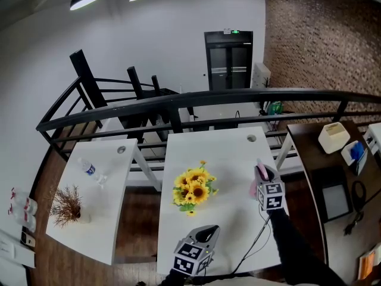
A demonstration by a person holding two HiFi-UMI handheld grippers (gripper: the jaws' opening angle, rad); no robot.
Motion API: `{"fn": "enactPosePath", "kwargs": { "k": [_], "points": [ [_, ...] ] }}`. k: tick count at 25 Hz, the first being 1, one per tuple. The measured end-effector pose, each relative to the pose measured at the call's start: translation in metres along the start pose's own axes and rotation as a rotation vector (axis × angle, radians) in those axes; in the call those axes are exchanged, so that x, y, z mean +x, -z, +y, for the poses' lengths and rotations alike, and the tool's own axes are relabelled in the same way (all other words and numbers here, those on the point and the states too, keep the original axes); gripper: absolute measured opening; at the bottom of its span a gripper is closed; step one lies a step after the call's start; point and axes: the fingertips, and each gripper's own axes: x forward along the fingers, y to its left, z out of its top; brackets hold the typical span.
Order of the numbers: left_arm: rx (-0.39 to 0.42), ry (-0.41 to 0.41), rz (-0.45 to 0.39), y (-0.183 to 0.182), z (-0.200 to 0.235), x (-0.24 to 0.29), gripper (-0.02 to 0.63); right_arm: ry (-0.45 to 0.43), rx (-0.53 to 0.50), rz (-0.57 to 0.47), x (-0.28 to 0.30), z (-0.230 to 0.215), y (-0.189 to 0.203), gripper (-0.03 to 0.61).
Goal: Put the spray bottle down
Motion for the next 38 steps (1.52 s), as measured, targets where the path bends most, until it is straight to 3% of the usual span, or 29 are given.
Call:
{"fn": "enactPosePath", "kwargs": {
  "k": [25, 27, 33, 34, 38],
  "points": [
    [0.004, 0.004, 0.008, 0.001, 0.0, 0.0, 0.014, 0.009, 0.048, -0.039, -0.01, -0.008, 0.002, 0.08],
    [0.002, 0.006, 0.007, 0.001, 0.0, 0.002, 0.014, 0.001, 0.057, -0.043, -0.011, -0.008, 0.001, 0.123],
    [-0.001, 0.009, 0.006, 0.0, -0.001, 0.0, 0.014, -0.01, 0.075, -0.05, -0.015, -0.004, -0.003, 0.145],
    [0.001, 0.008, 0.005, 0.0, 0.0, 0.0, 0.014, -0.009, 0.079, -0.049, -0.016, -0.004, -0.003, 0.182],
    [-0.005, 0.005, 0.001, 0.001, 0.0, -0.001, 0.014, 0.009, 0.104, -0.055, -0.029, -0.006, -0.001, 0.222]
  ]
}}
